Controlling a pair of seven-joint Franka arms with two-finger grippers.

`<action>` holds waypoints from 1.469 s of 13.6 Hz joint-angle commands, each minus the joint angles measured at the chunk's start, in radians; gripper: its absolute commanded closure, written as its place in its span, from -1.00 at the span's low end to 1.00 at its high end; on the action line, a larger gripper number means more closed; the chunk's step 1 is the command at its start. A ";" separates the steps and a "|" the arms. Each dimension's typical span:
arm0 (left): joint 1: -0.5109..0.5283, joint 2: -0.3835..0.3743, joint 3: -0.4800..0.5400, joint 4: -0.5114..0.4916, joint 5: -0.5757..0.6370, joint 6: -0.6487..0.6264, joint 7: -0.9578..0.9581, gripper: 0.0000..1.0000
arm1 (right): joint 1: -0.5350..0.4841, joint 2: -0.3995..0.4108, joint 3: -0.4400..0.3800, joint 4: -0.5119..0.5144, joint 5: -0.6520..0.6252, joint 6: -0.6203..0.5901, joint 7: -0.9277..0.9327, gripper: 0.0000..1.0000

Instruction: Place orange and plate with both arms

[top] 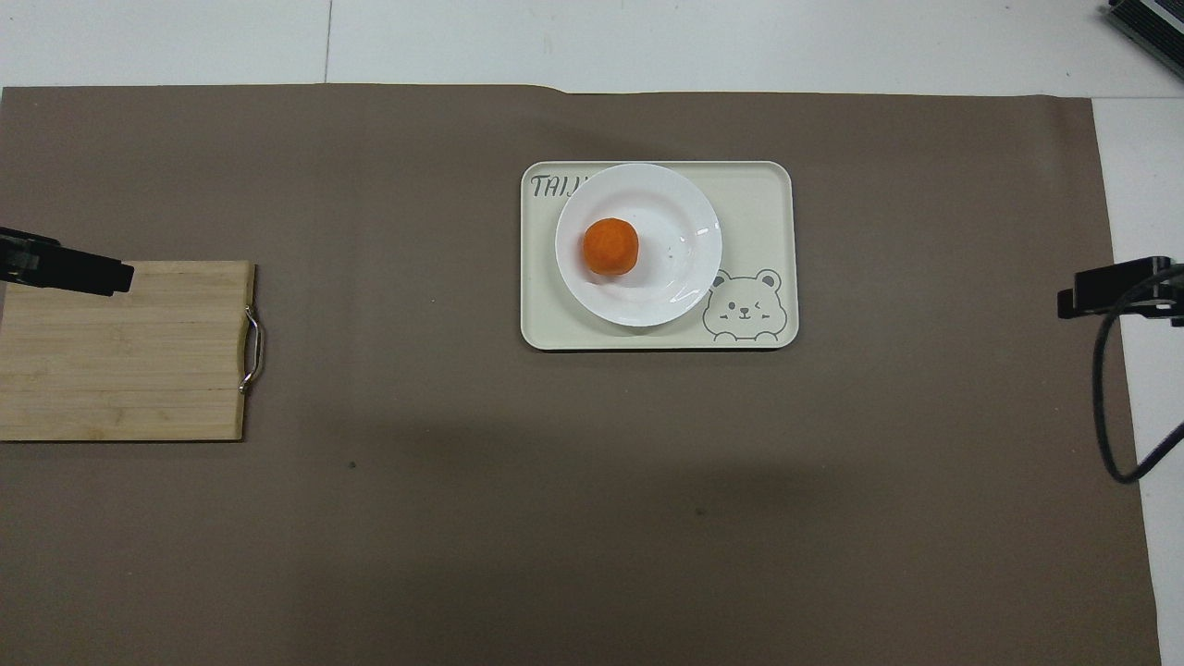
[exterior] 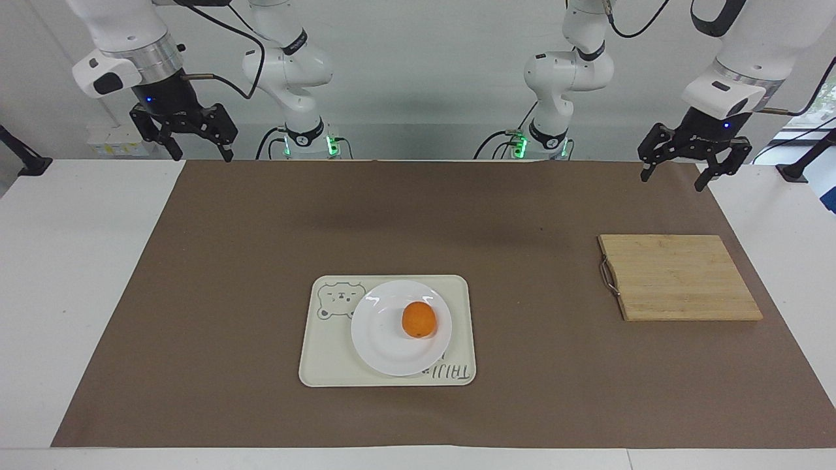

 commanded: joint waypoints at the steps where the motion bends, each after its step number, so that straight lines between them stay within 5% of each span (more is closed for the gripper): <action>1: 0.015 -0.011 -0.011 0.000 0.006 -0.018 -0.003 -1.00 | -0.001 -0.009 0.005 -0.011 -0.031 0.000 -0.001 -1.00; 20: 0.015 -0.011 -0.011 0.000 0.006 -0.018 -0.003 -1.00 | -0.007 -0.020 0.002 -0.031 -0.008 -0.046 -0.020 -1.00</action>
